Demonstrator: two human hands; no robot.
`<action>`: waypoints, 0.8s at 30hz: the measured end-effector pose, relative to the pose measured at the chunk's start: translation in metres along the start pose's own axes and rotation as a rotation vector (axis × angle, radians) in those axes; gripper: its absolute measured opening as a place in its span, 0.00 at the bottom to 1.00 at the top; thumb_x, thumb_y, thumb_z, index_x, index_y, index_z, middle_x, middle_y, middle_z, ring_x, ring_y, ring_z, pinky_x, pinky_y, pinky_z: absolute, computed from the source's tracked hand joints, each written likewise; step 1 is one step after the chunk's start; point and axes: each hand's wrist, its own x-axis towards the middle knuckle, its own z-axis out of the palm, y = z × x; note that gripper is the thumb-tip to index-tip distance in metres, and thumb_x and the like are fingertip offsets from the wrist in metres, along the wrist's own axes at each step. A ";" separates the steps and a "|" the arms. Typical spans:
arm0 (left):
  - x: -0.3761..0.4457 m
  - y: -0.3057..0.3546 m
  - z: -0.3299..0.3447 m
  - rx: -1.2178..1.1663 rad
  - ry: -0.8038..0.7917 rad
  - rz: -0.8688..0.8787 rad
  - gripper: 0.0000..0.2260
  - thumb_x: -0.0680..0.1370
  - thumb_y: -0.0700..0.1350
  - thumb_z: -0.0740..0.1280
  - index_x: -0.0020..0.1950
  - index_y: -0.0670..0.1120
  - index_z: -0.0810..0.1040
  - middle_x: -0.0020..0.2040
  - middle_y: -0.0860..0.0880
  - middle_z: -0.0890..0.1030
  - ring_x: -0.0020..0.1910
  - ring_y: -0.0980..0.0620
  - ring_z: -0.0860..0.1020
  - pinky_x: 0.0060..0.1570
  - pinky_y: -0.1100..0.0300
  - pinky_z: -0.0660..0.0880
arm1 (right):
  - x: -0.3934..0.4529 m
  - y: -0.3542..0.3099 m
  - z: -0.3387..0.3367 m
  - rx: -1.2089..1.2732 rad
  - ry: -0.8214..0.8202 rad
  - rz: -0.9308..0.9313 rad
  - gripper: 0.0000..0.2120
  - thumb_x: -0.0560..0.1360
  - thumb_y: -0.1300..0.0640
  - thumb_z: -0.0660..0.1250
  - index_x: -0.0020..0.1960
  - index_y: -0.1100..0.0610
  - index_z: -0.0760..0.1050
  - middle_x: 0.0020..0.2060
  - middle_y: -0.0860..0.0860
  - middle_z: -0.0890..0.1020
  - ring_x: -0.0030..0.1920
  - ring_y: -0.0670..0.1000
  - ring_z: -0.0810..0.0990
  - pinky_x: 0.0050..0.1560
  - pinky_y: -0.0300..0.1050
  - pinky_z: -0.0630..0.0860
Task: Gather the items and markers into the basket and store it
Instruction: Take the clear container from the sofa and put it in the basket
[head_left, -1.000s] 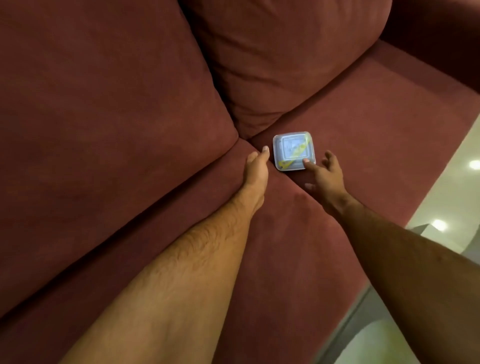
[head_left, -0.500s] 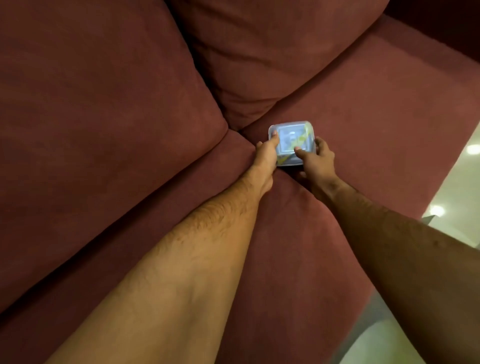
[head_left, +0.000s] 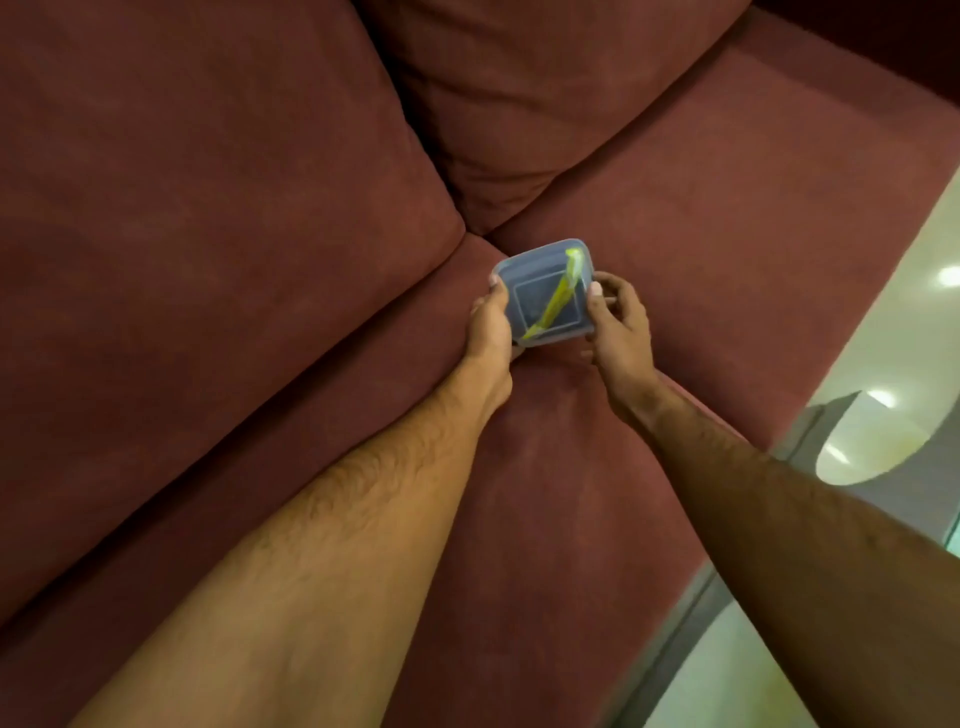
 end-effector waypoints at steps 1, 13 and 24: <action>-0.013 -0.002 -0.008 -0.022 0.012 0.003 0.26 0.83 0.64 0.53 0.68 0.48 0.76 0.61 0.46 0.83 0.56 0.48 0.82 0.39 0.59 0.77 | -0.015 -0.003 0.001 -0.006 -0.014 -0.001 0.18 0.74 0.31 0.62 0.60 0.37 0.77 0.60 0.57 0.77 0.59 0.60 0.81 0.59 0.63 0.81; -0.204 -0.063 -0.127 -0.203 0.143 0.041 0.27 0.80 0.63 0.61 0.65 0.42 0.78 0.58 0.40 0.84 0.49 0.45 0.83 0.47 0.52 0.80 | -0.232 -0.015 -0.001 0.211 -0.175 0.113 0.17 0.86 0.46 0.59 0.63 0.59 0.75 0.53 0.57 0.82 0.48 0.53 0.81 0.38 0.47 0.78; -0.348 -0.157 -0.154 -0.285 0.175 -0.064 0.14 0.81 0.47 0.61 0.37 0.47 0.79 0.26 0.55 0.80 0.29 0.55 0.78 0.37 0.59 0.73 | -0.376 0.041 -0.056 0.254 -0.237 0.313 0.22 0.83 0.41 0.62 0.64 0.59 0.72 0.62 0.60 0.83 0.60 0.63 0.84 0.44 0.47 0.81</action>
